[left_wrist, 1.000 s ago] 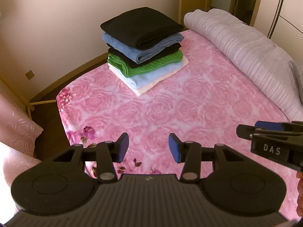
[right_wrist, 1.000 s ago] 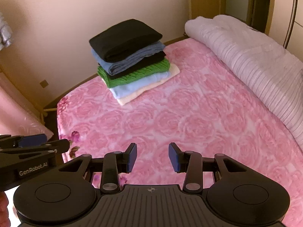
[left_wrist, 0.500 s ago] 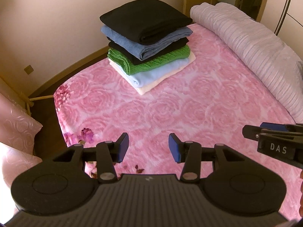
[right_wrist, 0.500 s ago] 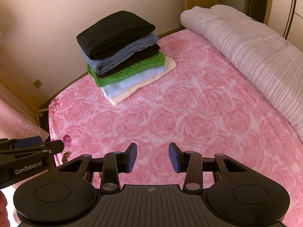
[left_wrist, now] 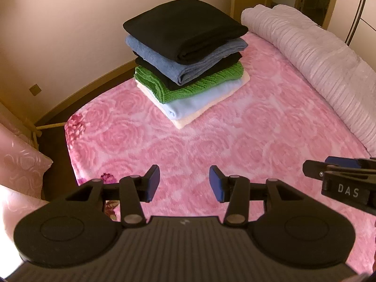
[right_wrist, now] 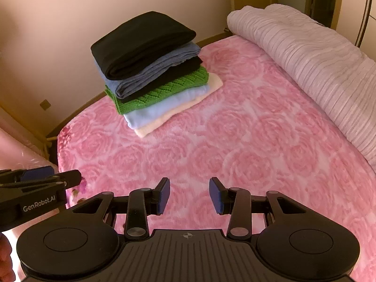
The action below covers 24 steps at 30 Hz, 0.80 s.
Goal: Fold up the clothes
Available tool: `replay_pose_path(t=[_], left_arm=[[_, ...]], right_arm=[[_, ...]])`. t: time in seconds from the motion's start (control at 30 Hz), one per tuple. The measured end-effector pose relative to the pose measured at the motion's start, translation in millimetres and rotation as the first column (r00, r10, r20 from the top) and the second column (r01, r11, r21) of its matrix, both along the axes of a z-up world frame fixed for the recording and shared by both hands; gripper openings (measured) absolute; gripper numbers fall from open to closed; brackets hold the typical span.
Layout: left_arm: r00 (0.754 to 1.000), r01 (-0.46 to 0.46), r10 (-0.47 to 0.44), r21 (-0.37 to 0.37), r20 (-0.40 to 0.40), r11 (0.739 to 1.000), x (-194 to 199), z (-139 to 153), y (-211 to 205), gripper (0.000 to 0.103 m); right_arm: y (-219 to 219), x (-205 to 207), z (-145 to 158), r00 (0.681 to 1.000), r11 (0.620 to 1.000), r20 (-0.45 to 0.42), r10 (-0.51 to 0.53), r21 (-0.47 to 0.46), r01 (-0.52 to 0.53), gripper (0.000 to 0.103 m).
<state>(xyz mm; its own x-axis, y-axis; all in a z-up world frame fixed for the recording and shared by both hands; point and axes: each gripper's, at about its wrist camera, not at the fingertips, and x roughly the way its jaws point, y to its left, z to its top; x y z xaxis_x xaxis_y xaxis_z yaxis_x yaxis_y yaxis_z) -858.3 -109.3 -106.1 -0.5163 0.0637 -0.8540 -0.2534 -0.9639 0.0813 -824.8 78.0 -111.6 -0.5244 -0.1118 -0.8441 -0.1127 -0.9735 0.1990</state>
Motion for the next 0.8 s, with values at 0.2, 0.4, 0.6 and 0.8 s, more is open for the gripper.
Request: replay_pose_path(t=[0.2, 0.4, 0.6, 0.8], left_arm=[[1.0, 0.002, -0.003, -0.044, -0.013, 0.999, -20, -7, 3, 0.042], [1.0, 0.01, -0.01, -0.036, -0.001, 0.999, -40, -14, 4, 0.042], [1.0, 0.014, -0.014, -0.022, 0.006, 1.0, -59, -18, 4, 0.042], [1.0, 0.013, -0.012, -0.016, 0.012, 1.0, -75, -23, 1, 0.042]], right_arm=[[0, -18, -3, 1.0, 1.0, 0.006, -0.011, 0.001, 0.011, 0.041], [1, -36, -3, 1.0, 1.0, 0.004, -0.026, 0.007, 0.026, 0.041], [3, -52, -6, 0.999, 0.999, 0.01, -0.046, 0.015, 0.046, 0.041], [-1, -67, -8, 0.999, 0.999, 0.015, -0.047, 0.023, 0.047, 0.041]])
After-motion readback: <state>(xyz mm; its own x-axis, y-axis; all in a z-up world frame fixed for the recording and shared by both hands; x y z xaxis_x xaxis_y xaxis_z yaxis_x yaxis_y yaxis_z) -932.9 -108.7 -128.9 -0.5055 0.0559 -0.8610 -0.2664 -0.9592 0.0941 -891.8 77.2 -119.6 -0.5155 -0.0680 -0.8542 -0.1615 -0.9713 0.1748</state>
